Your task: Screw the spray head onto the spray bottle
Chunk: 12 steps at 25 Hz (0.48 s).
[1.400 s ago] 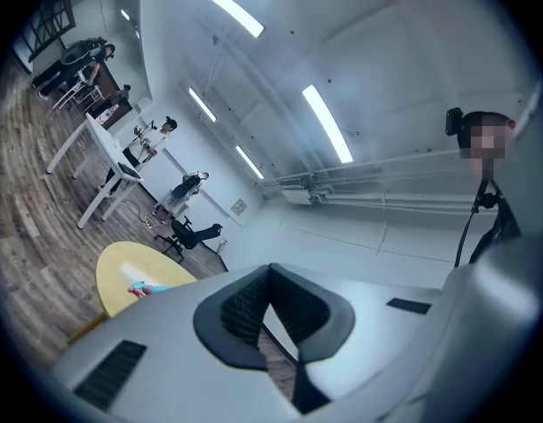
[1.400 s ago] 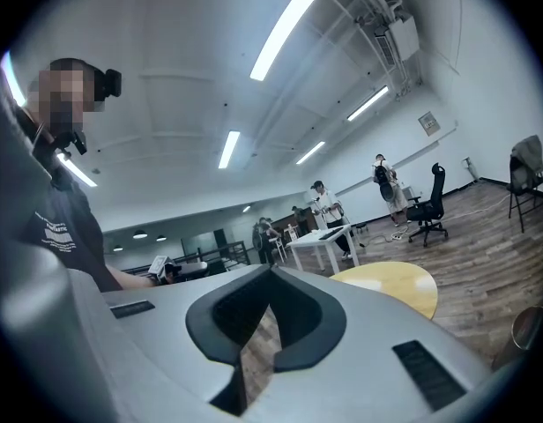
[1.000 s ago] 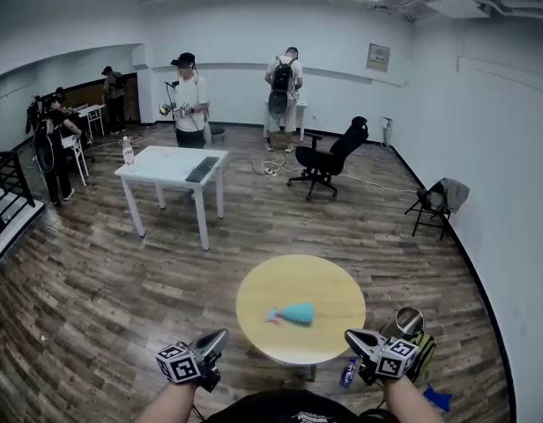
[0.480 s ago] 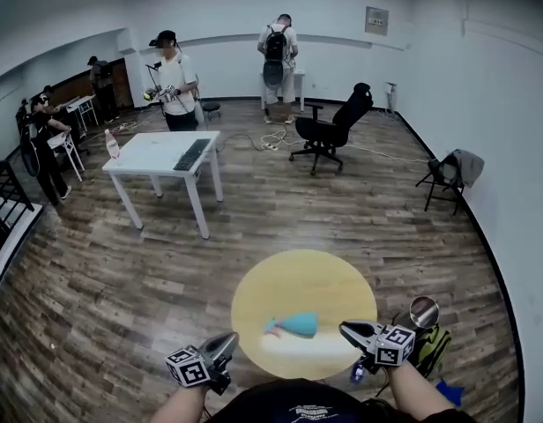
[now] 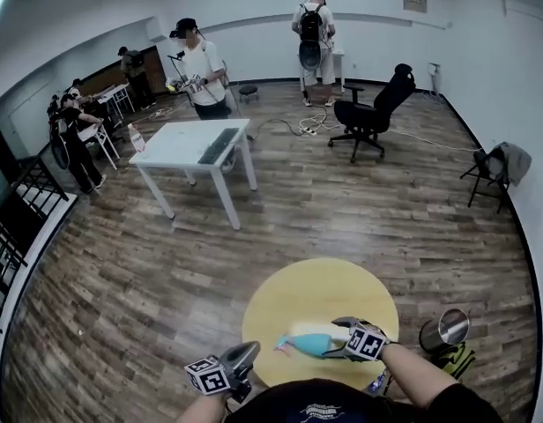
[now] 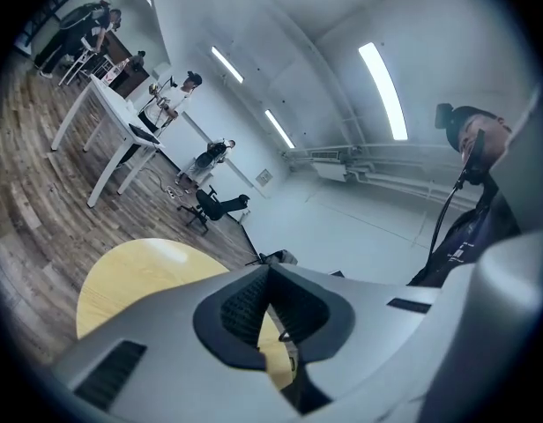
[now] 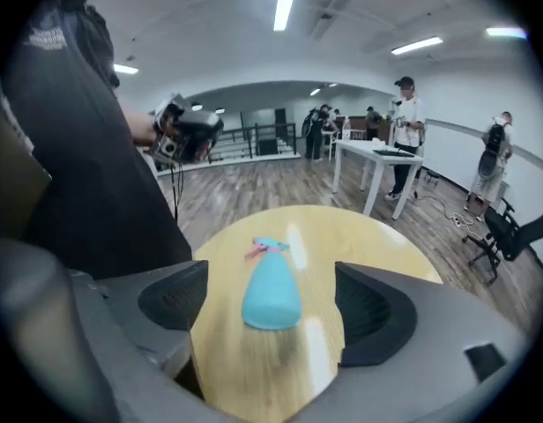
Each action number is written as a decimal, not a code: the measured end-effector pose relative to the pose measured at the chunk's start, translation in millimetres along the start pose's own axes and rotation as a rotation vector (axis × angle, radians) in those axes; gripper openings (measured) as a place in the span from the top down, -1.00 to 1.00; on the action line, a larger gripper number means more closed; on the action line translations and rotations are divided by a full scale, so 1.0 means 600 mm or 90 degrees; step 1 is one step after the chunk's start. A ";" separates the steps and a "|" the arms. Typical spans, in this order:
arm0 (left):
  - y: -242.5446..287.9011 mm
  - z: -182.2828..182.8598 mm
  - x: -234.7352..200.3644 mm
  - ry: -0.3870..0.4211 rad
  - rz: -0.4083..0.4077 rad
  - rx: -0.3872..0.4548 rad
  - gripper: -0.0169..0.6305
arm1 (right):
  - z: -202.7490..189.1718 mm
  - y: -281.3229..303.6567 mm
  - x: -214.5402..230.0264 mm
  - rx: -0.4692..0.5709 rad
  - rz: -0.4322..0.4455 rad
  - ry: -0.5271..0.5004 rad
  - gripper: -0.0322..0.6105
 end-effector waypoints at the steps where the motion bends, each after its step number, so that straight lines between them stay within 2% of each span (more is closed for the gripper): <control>1: -0.005 0.002 -0.016 -0.003 0.003 -0.004 0.93 | -0.001 0.036 0.004 -0.042 0.008 -0.019 -0.65; 3: -0.017 0.009 -0.049 -0.011 0.004 -0.017 0.93 | -0.010 0.109 0.010 -0.128 0.018 -0.043 -0.81; 8: -0.049 0.056 -0.131 -0.013 -0.022 -0.078 0.93 | -0.050 0.257 0.012 -0.336 -0.013 -0.043 -0.83; 10: -0.063 0.073 -0.162 -0.008 -0.033 -0.101 0.93 | -0.060 0.283 0.009 -0.367 -0.012 -0.036 -0.68; 12: -0.067 0.081 -0.186 0.002 -0.046 -0.128 0.93 | -0.066 0.286 0.017 -0.363 -0.005 -0.021 -0.65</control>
Point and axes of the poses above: the fingertips, and each gripper's own axes: y forward along the fingers, x to its right, z out of its top, the point moved 6 cm from there along -y, backward along the fingers, and after that the axes turned 7 degrees about -x, right-handed, at the moved point
